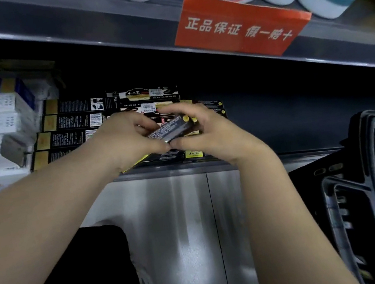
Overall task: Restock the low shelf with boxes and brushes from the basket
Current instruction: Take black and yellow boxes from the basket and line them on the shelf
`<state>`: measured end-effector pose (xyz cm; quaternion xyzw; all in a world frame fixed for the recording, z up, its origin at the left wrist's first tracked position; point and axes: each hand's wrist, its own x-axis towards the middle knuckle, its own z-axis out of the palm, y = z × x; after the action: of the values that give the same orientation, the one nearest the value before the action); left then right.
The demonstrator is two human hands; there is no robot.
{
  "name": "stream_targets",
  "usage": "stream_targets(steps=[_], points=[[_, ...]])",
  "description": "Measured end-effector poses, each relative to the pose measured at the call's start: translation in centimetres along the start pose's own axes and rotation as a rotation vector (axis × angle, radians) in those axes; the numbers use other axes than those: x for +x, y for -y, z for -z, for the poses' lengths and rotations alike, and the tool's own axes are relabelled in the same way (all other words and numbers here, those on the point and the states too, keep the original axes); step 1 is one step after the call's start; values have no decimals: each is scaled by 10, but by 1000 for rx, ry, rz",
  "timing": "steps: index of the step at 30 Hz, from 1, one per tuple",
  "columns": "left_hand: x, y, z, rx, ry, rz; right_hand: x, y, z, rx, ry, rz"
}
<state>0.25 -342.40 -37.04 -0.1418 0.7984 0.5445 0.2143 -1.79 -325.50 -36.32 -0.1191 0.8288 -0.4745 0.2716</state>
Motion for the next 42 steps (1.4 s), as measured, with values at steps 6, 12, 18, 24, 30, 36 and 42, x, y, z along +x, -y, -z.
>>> stream_targets(steps=[6, 12, 18, 24, 30, 36, 42], points=[[1, -3, 4, 59, -61, -104, 7, -3, 28, -221, -60, -126], [3, 0, 6, 140, -141, -128, 32, -27, 90, -419, -281, -416], [6, -2, 3, 165, -139, -93, 82, -49, 102, -576, -371, -426], [4, -4, 0, 142, -121, -110, 112, -93, 97, -648, -300, -405], [3, -8, -4, 79, -103, -133, 129, -116, 96, -672, -175, -435], [2, -12, -9, 74, -81, -146, 137, -122, 86, -746, -99, -497], [-6, -27, -17, 82, -29, -181, 122, -96, 87, -895, -2, -514]])
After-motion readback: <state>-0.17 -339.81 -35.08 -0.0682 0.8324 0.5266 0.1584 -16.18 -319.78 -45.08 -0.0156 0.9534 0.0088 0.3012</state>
